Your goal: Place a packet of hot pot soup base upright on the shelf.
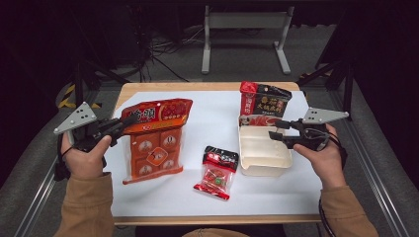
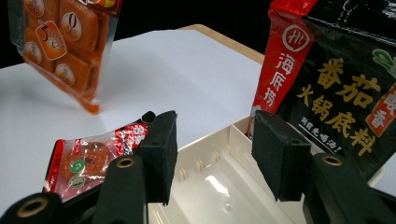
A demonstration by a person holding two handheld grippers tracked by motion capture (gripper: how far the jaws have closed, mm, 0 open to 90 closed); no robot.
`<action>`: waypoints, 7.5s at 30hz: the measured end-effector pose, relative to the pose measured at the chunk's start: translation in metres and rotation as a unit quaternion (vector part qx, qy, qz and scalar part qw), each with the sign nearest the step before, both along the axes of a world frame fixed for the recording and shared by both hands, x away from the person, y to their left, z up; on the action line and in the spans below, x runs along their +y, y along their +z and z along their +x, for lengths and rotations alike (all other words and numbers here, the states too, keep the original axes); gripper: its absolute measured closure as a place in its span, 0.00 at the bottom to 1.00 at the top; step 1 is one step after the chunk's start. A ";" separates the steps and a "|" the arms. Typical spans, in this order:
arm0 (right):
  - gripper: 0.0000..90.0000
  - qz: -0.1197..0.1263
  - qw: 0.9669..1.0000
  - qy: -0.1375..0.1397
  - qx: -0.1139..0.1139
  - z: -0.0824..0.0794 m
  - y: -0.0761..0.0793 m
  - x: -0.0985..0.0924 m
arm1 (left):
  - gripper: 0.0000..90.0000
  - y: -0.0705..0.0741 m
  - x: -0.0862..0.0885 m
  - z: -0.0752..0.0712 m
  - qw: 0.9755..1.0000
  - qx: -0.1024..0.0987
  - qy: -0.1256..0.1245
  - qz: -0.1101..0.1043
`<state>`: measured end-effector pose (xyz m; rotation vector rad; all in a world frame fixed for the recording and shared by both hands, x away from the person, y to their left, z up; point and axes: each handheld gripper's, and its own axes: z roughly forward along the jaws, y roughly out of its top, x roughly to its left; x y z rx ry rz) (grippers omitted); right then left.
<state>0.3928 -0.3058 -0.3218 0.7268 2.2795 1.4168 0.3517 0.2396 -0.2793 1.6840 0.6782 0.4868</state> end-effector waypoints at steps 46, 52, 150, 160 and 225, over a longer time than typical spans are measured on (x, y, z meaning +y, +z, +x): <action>0.41 0.046 0.994 0.102 -0.014 0.009 0.031 0.100 | 1.00 0.018 -0.051 -0.015 0.993 -0.073 -0.096 -0.001; 0.40 0.052 0.992 0.115 -0.010 0.009 0.029 0.112 | 1.00 0.018 -0.059 -0.018 0.990 -0.077 -0.121 -0.008; 1.00 0.034 0.991 0.130 -0.001 -0.001 0.070 0.103 | 0.53 0.001 -0.052 0.002 0.993 -0.053 -0.094 -0.048; 1.00 0.040 0.996 0.079 0.003 0.001 0.081 0.077 | 0.49 -0.006 -0.052 0.009 0.995 -0.038 -0.083 -0.041; 1.00 0.133 0.979 -0.154 0.001 -0.017 0.072 -0.006 | 0.49 -0.014 -0.052 0.025 0.996 -0.022 -0.076 -0.043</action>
